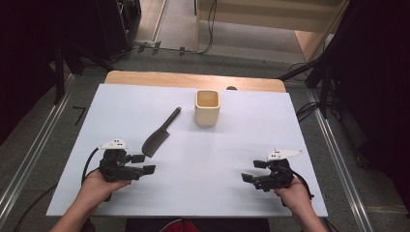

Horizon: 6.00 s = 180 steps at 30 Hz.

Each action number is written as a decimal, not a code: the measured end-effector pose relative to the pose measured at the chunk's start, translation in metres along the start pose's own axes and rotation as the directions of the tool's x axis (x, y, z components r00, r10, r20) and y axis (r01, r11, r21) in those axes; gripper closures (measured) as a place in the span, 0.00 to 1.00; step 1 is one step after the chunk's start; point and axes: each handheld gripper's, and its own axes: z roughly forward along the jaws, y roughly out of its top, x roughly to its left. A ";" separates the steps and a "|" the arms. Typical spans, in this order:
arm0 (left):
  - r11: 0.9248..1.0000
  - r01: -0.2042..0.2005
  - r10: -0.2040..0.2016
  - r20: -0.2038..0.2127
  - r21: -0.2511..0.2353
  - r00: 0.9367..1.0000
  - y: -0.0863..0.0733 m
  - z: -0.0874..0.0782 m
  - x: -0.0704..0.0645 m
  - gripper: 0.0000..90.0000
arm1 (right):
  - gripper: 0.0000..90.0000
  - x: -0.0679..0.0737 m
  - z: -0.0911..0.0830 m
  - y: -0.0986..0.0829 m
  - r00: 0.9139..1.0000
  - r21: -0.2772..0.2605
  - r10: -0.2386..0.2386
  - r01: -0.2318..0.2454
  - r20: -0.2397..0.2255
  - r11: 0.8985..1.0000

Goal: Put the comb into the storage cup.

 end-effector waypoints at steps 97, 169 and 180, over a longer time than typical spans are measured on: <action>0.971 0.033 -0.011 -0.096 0.236 0.995 0.051 0.071 0.028 1.00 | 0.22 -0.001 -0.006 -0.004 1.000 -0.006 -0.001 0.001 0.027 1.000; 0.974 0.179 -0.139 -0.253 0.142 0.957 0.049 0.033 0.084 1.00 | 0.22 -0.001 -0.008 -0.004 1.000 -0.009 -0.008 0.008 0.028 1.000; 0.975 0.197 -0.160 -0.279 0.108 0.947 0.054 0.034 0.093 1.00 | 0.22 -0.001 -0.007 -0.004 1.000 -0.007 -0.008 0.009 0.026 1.000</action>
